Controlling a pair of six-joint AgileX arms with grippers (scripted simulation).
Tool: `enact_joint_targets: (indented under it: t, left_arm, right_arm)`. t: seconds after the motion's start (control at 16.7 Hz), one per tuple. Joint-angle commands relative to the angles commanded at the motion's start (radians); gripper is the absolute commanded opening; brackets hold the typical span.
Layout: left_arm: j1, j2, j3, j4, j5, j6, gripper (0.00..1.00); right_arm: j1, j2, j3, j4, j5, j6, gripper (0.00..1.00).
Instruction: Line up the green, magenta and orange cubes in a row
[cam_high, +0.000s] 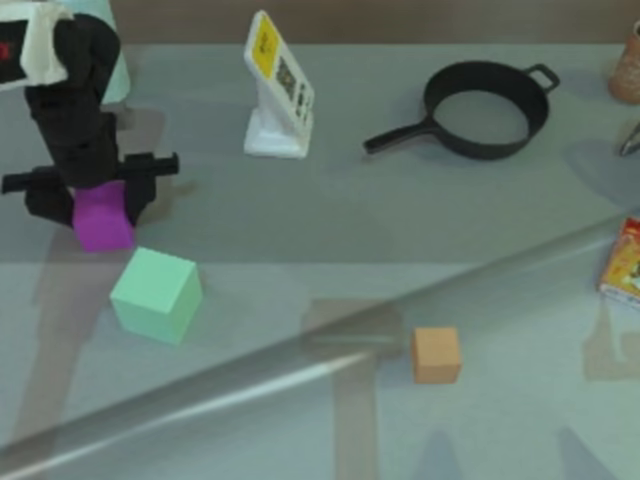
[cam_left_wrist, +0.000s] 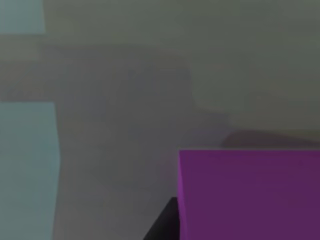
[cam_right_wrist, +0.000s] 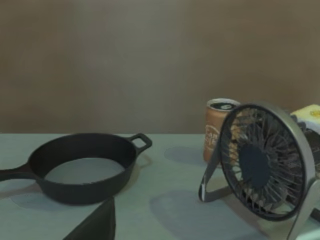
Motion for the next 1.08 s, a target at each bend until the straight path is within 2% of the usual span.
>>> enact_joint_targets:
  t: [0.12,0.18,0.72,1.08]
  left_arm:
    - [0.0,0.0,0.0,0.0,0.0,0.0,0.02]
    - [0.0,0.0,0.0,0.0,0.0,0.0,0.0]
    - [-0.001,-0.023,0.007,-0.011,-0.005,0.004,0.0]
    - [0.011,-0.072,0.128,-0.181,-0.006,0.004,0.0]
  right_arm:
    - [0.0,0.0,0.0,0.0,0.0,0.0,1.0]
    - [0.0,0.0,0.0,0.0,0.0,0.0,1.0]
    - [0.0,0.0,0.0,0.0,0.0,0.0,1.0]
    - [0.0,0.0,0.0,0.0,0.0,0.0,1.0]
